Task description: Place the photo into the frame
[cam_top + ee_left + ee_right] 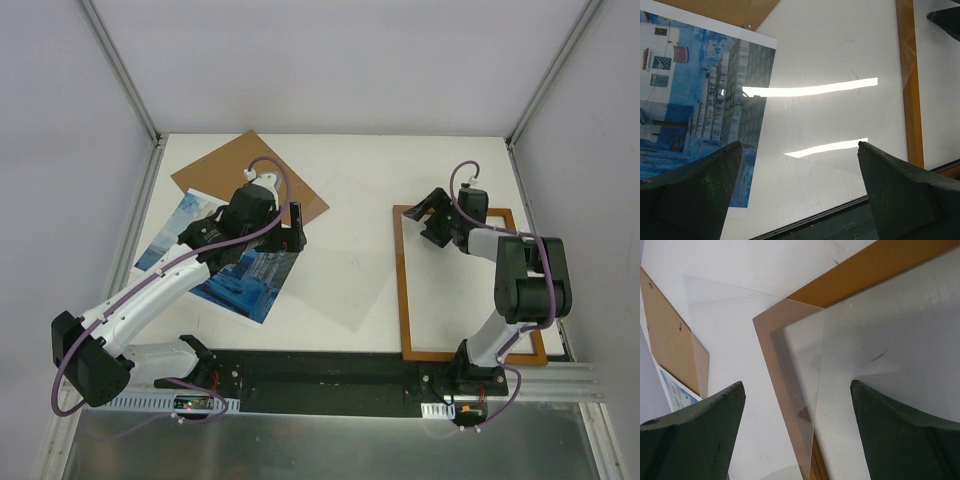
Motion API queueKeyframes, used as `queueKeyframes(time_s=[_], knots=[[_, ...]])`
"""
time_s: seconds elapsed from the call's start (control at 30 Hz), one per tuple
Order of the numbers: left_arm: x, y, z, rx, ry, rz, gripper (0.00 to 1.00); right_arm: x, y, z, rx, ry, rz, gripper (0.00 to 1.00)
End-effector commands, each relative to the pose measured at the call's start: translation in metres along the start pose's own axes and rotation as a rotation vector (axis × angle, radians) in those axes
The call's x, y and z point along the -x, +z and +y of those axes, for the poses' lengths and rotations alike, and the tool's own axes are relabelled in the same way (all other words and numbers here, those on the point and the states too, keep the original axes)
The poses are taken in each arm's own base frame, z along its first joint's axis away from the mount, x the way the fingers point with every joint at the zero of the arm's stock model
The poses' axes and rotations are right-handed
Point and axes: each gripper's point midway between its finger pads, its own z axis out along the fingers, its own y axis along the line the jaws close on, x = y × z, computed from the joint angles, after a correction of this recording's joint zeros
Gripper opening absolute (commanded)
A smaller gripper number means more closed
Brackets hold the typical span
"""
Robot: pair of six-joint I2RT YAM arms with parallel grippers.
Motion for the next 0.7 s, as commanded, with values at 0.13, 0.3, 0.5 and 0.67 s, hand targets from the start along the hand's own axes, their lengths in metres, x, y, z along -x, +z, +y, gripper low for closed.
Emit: queueKeyframes(time_s=[0.13, 0.3, 0.5, 0.67], knots=[[0.000, -0.005, -0.006, -0.021, 0.012, 0.004, 0.99, 0.000, 0.025, 0.014, 0.107, 0.021, -0.003, 0.81], [0.000, -0.003, -0.005, -0.015, 0.010, 0.006, 0.99, -0.009, 0.035, 0.015, 0.120, 0.041, 0.016, 0.71], [0.004, -0.001, -0.005, 0.000, 0.003, 0.004, 0.99, -0.005, 0.032, 0.021, 0.136, 0.036, -0.002, 0.48], [0.014, -0.001, -0.010, -0.003, -0.013, -0.010, 0.99, 0.005, 0.013, 0.037, 0.161, 0.007, -0.036, 0.07]])
